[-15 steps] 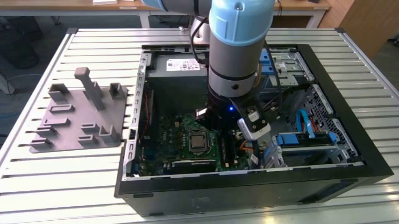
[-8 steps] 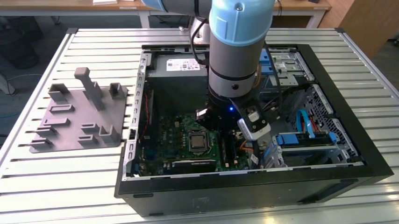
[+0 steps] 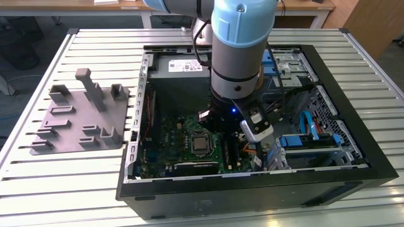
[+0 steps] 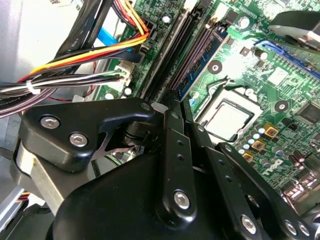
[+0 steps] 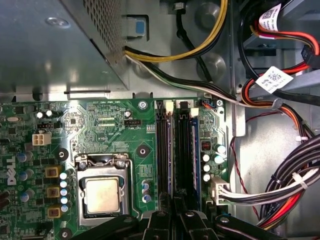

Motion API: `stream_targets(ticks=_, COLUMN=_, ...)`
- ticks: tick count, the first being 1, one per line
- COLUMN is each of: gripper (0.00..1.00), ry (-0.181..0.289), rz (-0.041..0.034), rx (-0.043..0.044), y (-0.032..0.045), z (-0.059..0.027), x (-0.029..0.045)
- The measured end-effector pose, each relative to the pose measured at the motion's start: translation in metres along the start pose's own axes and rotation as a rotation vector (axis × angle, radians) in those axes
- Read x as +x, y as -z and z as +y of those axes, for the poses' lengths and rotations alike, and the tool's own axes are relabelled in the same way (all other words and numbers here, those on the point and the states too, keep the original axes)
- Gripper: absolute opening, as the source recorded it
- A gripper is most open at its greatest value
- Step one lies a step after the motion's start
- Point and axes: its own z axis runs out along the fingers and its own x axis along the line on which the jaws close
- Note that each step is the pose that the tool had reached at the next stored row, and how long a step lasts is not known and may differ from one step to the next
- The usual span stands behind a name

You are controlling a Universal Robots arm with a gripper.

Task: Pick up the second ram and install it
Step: 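Insert the second ram into the second slot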

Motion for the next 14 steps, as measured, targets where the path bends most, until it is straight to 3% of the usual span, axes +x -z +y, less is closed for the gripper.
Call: stream_targets(ticks=14, gripper=0.14, ry=0.0, rz=-0.0001, rx=0.0011, y=0.0, z=0.0026, x=0.0001)
